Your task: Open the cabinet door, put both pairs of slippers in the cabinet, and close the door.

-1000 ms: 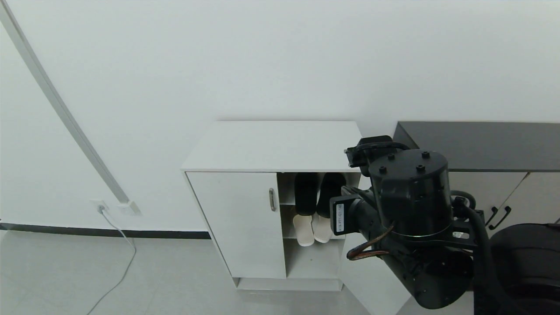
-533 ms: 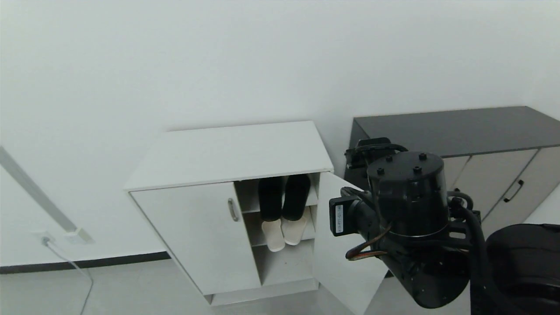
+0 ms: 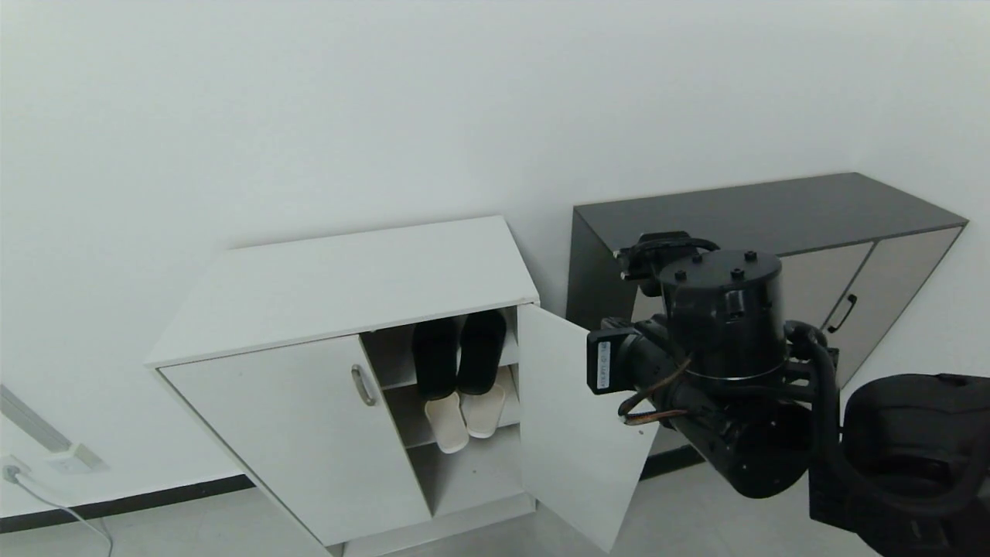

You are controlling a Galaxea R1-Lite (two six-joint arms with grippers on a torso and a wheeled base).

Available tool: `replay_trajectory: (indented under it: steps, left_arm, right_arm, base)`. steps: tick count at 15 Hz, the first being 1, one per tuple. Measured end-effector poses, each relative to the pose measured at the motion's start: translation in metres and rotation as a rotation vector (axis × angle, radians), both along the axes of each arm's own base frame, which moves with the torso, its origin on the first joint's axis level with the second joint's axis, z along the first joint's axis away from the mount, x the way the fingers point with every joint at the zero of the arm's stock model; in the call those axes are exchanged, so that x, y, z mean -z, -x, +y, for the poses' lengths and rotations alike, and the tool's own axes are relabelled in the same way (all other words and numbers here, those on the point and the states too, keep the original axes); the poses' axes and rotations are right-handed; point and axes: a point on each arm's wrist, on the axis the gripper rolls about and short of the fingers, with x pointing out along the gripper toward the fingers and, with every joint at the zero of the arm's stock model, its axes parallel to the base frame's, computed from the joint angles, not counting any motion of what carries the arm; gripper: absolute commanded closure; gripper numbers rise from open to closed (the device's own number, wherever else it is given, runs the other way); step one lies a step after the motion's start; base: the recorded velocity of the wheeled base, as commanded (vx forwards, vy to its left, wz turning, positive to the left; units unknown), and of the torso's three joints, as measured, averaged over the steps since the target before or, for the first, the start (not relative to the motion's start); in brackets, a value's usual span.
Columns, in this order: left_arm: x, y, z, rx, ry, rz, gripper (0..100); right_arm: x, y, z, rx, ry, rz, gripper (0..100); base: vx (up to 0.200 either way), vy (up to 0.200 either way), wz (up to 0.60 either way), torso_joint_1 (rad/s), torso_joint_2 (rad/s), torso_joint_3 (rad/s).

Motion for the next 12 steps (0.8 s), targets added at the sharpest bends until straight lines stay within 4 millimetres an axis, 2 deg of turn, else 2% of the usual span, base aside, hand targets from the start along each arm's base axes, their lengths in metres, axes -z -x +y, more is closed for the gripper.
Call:
replay_trajectory:
  steps: [5,9,12]
  left_arm:
    - [0.0,0.0,0.0,0.001,-0.001,0.0,100]
    - [0.0,0.0,0.0,0.001,-0.001,0.0,100]
    - [0.0,0.0,0.0,0.001,-0.001,0.0,100]
  right_arm:
    - [0.0,-0.015,-0.005,0.042,-0.003,-0.001,100]
    - [0.005,-0.032,-0.008,0.083,0.0,0.002,100]
    - [0.0,-0.062,-0.017,0.115,-0.026,-0.006,100]
  base:
    - [-0.2,0.0,0.0,0.004,0.0,0.0]
    - [0.0,0.0,0.0,0.0,0.0,0.0]
    - [0.0,0.0,0.0,0.0,0.0,0.0]
